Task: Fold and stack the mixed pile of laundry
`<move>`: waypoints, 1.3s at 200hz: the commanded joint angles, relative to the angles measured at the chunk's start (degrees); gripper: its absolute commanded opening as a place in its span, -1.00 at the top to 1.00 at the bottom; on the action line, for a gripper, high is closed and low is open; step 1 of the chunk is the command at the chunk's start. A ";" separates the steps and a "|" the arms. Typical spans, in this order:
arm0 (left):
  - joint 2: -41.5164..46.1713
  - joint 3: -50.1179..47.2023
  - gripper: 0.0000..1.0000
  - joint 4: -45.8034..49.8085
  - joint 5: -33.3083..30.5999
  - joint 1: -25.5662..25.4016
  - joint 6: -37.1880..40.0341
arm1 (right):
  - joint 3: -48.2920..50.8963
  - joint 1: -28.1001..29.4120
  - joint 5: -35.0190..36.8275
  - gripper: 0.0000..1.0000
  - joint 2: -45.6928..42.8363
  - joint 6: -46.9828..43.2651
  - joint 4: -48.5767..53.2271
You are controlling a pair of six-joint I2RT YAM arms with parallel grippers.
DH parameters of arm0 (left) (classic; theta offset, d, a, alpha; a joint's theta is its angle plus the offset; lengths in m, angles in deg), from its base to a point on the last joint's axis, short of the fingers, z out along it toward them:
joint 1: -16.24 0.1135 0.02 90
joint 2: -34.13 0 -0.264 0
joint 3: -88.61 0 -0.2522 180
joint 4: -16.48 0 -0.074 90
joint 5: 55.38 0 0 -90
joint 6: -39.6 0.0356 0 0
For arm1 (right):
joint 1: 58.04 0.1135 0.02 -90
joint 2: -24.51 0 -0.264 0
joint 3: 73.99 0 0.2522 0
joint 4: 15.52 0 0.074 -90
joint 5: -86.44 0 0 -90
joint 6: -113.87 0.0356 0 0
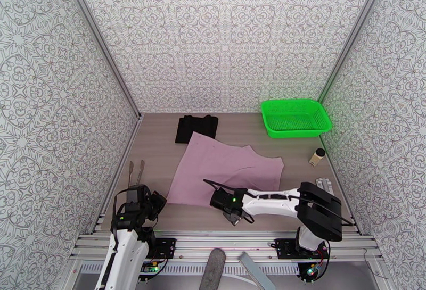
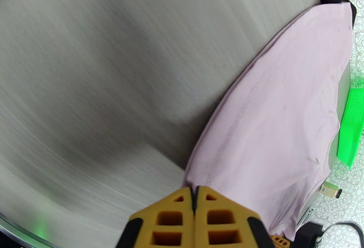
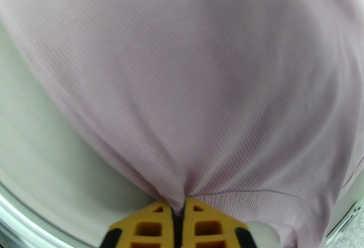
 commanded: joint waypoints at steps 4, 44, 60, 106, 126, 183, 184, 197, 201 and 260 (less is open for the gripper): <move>-0.11 2.48 1.00 -0.28 -1.15 0.72 -0.92 | 1.14 1.63 -2.21 1.00 -1.84 2.43 2.35; -0.81 7.02 1.00 2.10 -1.38 0.70 -0.60 | -1.65 1.64 1.43 1.00 -3.89 2.87 6.33; -2.37 9.18 1.00 2.48 -1.25 0.69 0.26 | -3.28 1.55 3.97 1.00 -4.88 2.94 8.91; -10.11 12.31 1.00 -1.41 -0.14 -0.25 2.07 | -4.15 -1.76 5.69 1.00 -8.45 1.97 10.62; -14.72 13.70 1.00 -3.85 -0.49 -1.63 3.00 | -3.63 -3.85 5.02 1.00 -9.71 1.06 9.90; -31.82 22.28 1.00 -8.62 -1.55 -5.97 8.40 | -2.90 -8.97 -0.50 1.00 -7.96 -2.37 5.24; -32.15 22.43 1.00 -8.70 -1.60 -5.98 8.50 | -2.85 -9.03 -0.57 1.00 -7.85 -2.43 5.20; -35.87 24.98 1.00 -9.18 -1.55 -6.66 9.68 | -2.84 -10.06 -1.24 1.00 -6.82 -2.71 4.59; -36.96 25.73 1.00 -9.23 -1.55 -6.89 10.09 | -2.94 -10.34 -1.46 1.00 -6.59 -2.79 4.46; -51.79 36.95 1.00 -7.72 -1.55 -11.54 14.90 | -2.90 -13.33 -3.37 1.00 -5.28 -2.66 2.54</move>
